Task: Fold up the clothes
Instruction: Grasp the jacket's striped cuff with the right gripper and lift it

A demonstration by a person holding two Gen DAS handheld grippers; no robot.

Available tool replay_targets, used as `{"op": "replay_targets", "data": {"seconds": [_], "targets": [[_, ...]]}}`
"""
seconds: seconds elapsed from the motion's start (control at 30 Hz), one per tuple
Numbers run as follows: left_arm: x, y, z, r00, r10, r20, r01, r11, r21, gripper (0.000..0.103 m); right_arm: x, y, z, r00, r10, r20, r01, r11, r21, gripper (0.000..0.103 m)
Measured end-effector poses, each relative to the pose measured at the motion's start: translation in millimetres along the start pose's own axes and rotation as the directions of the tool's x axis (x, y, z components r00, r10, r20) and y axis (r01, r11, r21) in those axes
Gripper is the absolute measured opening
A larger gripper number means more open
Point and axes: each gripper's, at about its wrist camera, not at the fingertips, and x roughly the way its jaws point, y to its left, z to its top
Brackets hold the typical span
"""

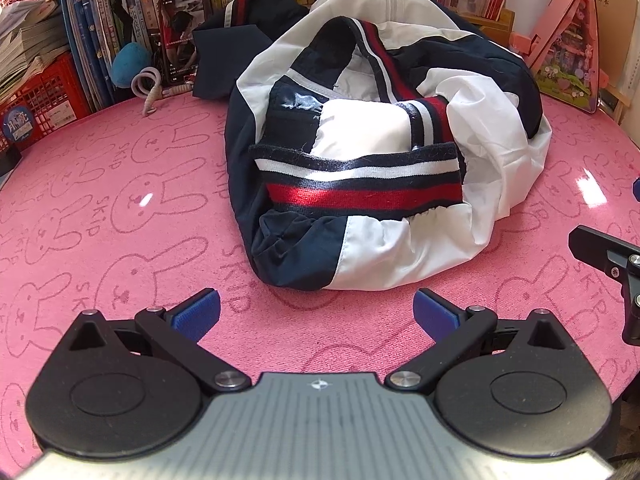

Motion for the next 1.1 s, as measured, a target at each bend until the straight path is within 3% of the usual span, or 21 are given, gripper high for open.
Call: {"op": "replay_targets", "data": {"seconds": [0.27,0.33,0.43,0.57,0.7,0.77,0.8,0.9,1.1], "targets": [[9,12,-1,1.0,-0.004,-0.015,0.004,0.999,-0.039,0.103,8,2,7,0.999,0.039,0.006,-0.039,0.999,0.01,0.101],[12,16,-1,1.0,-0.005,-0.016,0.004,0.999,-0.052,0.103,15,9,14,0.999,0.049,-0.004,-0.049,0.999,0.005,0.091],[18,18,-1,1.0,0.002,-0.021,-0.003,0.999,-0.05,0.103,25,22,23,0.998,0.052,-0.018,-0.052,0.998,-0.026,0.085],[24,19,2,0.999,-0.014,-0.03,0.013,0.999,-0.045,0.103,32,38,34,1.0,0.02,0.007,-0.019,0.994,-0.11,0.085],[32,25,4,0.999,-0.035,-0.038,0.032,0.997,-0.065,0.103,47,41,65,0.999,-0.012,0.043,0.018,0.99,-0.14,0.084],[34,27,3,0.998,-0.046,-0.039,0.043,0.996,-0.073,0.103,74,43,87,1.0,0.013,-0.004,-0.014,0.993,-0.119,0.06],[34,26,3,0.998,-0.051,-0.042,0.048,0.996,-0.075,0.103,89,45,98,0.999,0.028,-0.032,-0.032,0.994,-0.106,0.042],[34,25,3,0.998,-0.049,-0.034,0.047,0.997,-0.067,0.103,134,49,130,0.991,0.076,-0.114,-0.083,0.994,-0.065,0.038],[36,27,3,0.999,-0.039,-0.029,0.037,0.998,-0.047,0.103,221,65,151,0.977,-0.04,-0.21,0.029,0.998,-0.054,0.038]]}}
